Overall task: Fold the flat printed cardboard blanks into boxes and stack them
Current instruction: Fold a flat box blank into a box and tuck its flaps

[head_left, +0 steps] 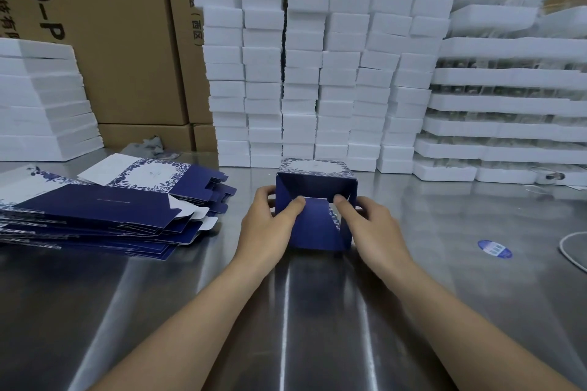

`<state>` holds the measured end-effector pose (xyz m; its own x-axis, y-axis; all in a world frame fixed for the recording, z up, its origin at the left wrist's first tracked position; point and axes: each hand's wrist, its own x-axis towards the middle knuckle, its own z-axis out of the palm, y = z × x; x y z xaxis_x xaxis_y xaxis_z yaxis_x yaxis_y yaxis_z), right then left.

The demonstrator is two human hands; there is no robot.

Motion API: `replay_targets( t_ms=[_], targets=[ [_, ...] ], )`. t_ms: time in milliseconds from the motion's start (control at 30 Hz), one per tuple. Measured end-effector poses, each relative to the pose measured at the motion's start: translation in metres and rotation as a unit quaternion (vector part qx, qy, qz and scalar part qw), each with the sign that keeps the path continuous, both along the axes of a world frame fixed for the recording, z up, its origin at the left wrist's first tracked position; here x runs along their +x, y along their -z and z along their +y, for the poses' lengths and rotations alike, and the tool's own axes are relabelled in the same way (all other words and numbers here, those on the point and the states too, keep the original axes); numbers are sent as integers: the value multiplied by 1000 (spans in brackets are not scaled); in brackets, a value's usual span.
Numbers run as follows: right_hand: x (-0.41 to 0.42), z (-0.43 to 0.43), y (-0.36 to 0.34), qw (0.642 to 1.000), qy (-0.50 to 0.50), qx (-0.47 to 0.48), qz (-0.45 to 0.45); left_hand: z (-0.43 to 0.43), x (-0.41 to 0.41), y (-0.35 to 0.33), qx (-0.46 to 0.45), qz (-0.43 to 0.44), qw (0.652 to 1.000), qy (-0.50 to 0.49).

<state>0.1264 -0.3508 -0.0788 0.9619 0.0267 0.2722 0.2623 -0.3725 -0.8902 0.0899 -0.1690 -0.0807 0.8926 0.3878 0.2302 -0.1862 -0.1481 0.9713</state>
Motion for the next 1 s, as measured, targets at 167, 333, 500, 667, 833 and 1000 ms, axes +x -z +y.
replay_targets(
  t_ms=[167,333,500,667,833,1000],
  targets=[
    [-1,3,3,1000,-1,-14,3,-3,-3,0,-1,-6,1000,-13],
    [-4,5,3,999,19,-42,-11,-5,-4,2,27,-7,999,-27],
    [-9,6,1,997,24,-65,-16,-6,-4,5,60,1,998,-35],
    [-12,7,0,997,27,-71,-19,-8,-5,3,51,1,998,-37],
    [-13,9,3,998,7,-54,-18,-12,-9,1,33,-17,999,-14],
    [-13,10,3,999,12,-32,-27,-13,-11,-4,3,-31,999,23]
  ],
)
